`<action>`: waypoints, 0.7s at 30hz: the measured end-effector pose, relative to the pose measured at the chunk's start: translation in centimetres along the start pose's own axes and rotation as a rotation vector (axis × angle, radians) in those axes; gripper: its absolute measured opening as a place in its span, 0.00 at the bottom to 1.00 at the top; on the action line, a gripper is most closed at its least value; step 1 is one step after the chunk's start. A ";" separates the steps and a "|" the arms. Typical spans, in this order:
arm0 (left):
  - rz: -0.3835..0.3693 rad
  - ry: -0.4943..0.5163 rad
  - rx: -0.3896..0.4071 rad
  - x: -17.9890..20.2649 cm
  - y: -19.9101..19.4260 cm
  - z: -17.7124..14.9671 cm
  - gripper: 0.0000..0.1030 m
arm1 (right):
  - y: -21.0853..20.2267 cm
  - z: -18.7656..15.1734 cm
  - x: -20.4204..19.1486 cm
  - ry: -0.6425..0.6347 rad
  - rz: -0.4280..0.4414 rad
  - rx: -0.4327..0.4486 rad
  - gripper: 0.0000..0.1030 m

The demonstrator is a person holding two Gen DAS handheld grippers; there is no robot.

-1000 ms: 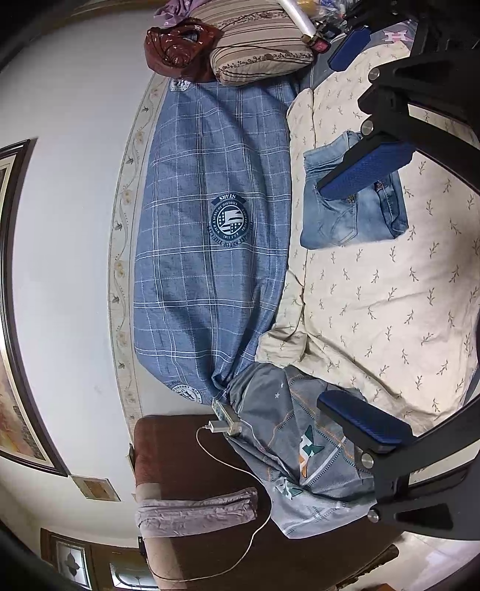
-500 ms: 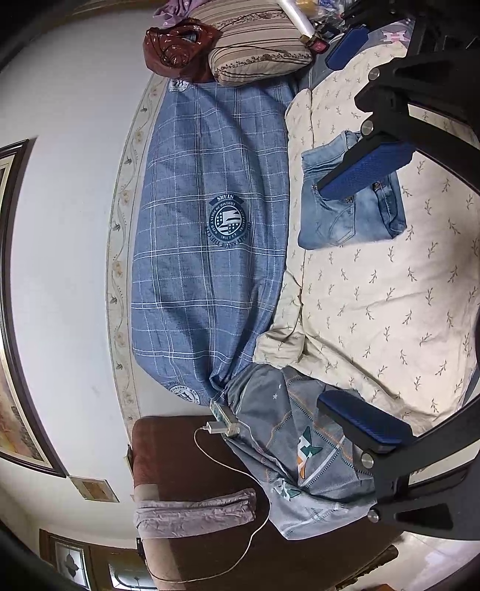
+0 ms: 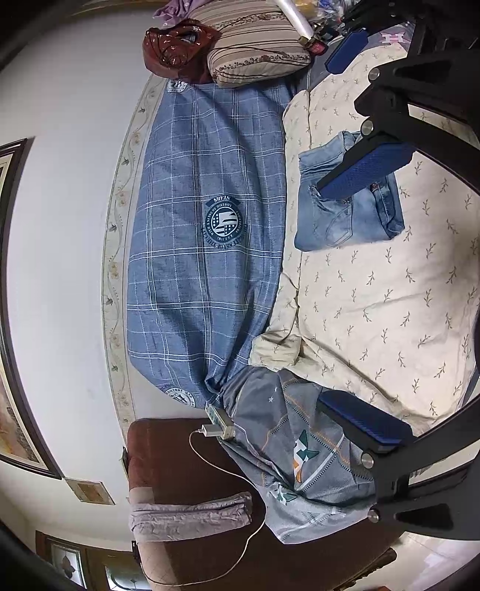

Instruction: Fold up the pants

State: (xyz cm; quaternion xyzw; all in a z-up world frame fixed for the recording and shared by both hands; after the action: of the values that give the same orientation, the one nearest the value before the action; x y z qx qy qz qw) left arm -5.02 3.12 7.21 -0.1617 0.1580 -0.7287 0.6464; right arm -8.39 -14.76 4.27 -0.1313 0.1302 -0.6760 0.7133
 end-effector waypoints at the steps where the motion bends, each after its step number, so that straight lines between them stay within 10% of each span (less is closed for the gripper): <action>1: 0.000 -0.001 -0.001 0.0 0.0 0.0 1.00 | 0.0 0.0 -0.1 0.000 0.000 0.000 0.69; 21: -0.030 0.009 -0.003 0.0 0.2 -0.1 1.00 | 0.7 0.1 -0.7 -0.016 0.007 0.007 0.69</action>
State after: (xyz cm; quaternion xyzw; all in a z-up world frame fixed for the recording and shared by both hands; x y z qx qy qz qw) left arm -4.87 3.12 7.00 -0.1617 0.1597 -0.7390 0.6343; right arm -7.77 -13.97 4.14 -0.1339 0.1226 -0.6730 0.7171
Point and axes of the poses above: each gripper's, at about its wrist camera, not at the fingertips, and y roughly the way its jaws point, x to its right, z to its top, the point moved 2 cm from there along y, roughly the way its jaws point, and after that the axes turned 5 degrees about -z, right-handed, at the moved point
